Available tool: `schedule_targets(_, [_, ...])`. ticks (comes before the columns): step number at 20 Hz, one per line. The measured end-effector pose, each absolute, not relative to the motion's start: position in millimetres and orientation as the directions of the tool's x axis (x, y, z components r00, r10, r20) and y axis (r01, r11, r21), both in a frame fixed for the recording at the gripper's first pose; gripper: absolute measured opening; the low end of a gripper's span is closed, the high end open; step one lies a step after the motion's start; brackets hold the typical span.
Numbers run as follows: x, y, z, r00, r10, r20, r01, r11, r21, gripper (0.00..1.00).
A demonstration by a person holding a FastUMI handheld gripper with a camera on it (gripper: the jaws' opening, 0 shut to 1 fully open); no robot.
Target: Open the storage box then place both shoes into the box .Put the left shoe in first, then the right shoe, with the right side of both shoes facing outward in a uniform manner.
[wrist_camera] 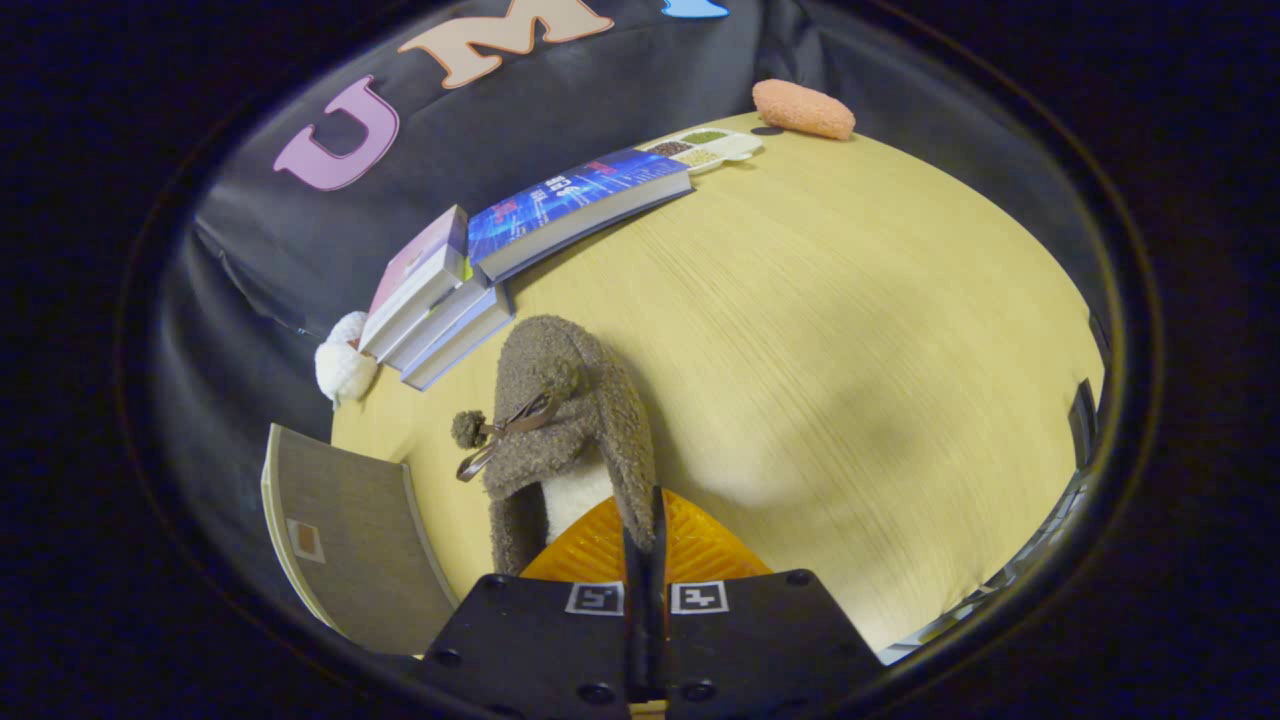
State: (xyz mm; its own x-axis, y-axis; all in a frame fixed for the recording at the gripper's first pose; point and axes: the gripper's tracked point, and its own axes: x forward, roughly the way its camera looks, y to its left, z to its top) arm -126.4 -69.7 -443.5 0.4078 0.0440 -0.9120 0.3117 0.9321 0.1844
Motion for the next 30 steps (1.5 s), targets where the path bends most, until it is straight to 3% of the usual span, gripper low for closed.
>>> schedule_targets(7, [-102, -45, -404, 0.466, 0.078, -0.882, 0.292, 0.927, 0.236, 0.03])
schedule_targets(18, [-65, 34, -339, 0.564, 0.184, -0.805, 0.168, 0.929, 0.329, 0.04])
schedule_targets(30, [-78, 161, -304, 0.549, 0.365, -0.752, 0.014, 0.896, 0.444, 0.04])
